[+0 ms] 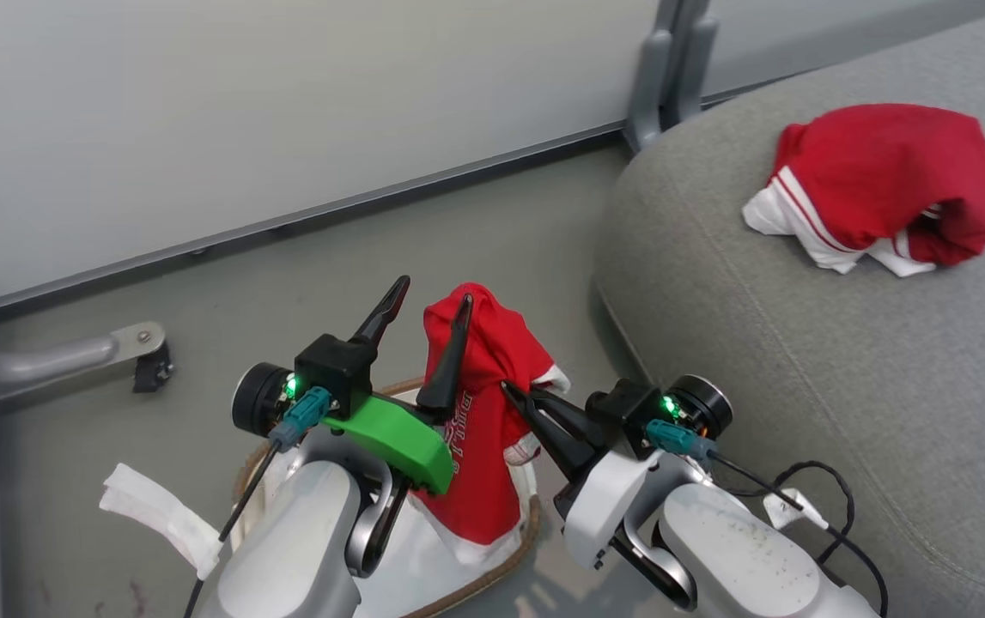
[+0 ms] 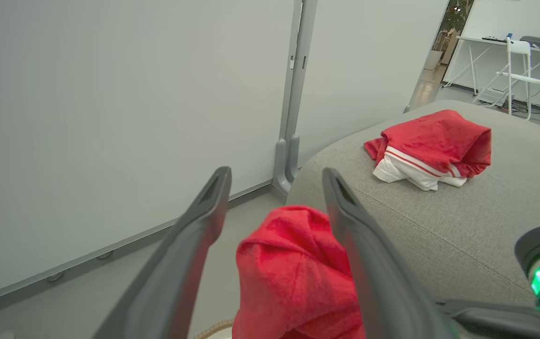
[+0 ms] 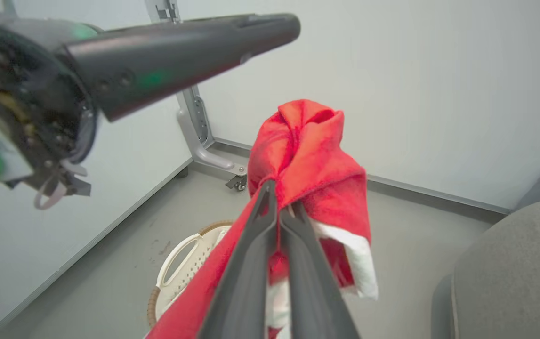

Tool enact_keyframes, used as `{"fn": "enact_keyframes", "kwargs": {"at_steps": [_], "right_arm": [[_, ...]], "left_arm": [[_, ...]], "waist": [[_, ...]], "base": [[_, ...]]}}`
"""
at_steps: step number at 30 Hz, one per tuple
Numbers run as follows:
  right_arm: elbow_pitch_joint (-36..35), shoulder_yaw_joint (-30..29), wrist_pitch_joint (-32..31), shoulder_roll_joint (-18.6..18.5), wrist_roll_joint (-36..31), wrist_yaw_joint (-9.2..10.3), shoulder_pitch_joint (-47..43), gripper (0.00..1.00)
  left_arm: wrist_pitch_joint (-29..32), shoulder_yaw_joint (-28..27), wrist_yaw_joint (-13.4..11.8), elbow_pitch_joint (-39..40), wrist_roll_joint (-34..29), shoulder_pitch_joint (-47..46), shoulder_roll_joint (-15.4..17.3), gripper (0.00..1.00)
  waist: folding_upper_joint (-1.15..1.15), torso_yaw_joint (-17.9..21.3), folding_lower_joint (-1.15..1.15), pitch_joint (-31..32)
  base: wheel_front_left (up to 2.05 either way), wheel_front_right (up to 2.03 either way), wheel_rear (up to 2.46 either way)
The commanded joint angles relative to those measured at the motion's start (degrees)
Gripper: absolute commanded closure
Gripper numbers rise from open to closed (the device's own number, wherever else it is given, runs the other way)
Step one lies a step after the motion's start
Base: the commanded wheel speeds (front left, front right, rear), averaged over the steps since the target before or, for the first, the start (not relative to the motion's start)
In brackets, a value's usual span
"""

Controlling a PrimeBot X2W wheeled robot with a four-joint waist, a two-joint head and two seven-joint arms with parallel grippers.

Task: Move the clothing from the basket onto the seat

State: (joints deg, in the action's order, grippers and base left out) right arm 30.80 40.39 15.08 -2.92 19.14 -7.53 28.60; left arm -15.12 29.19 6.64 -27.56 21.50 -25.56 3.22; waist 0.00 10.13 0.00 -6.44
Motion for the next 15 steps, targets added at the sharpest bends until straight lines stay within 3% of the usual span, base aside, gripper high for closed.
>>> {"fn": "enact_keyframes", "kwargs": {"at_steps": [1,12,15], "right_arm": [[-0.69,-0.21,0.12,-0.14,0.08,0.08,-1.02,1.0],[-3.42,-2.69,0.12,-0.07,-1.34,0.08,-4.46,1.0],[-4.25,-5.86,0.12,-0.15,-2.49,0.08,-5.45,1.0]], "left_arm": [[-0.05,-0.7,0.32,0.08,-0.35,1.05,0.44,0.0],[-0.04,-2.98,0.87,1.06,-2.17,4.21,0.16,0.0],[-0.04,-1.72,0.87,0.58,-2.32,3.57,-0.01,0.0]], "waist": [[0.0,8.29,0.0,0.97],[0.0,19.68,0.0,2.38],[0.0,20.32,0.0,1.8]], "base": [[0.0,0.0,0.0],[0.0,0.0,0.0],[0.0,0.0,0.0]]}}
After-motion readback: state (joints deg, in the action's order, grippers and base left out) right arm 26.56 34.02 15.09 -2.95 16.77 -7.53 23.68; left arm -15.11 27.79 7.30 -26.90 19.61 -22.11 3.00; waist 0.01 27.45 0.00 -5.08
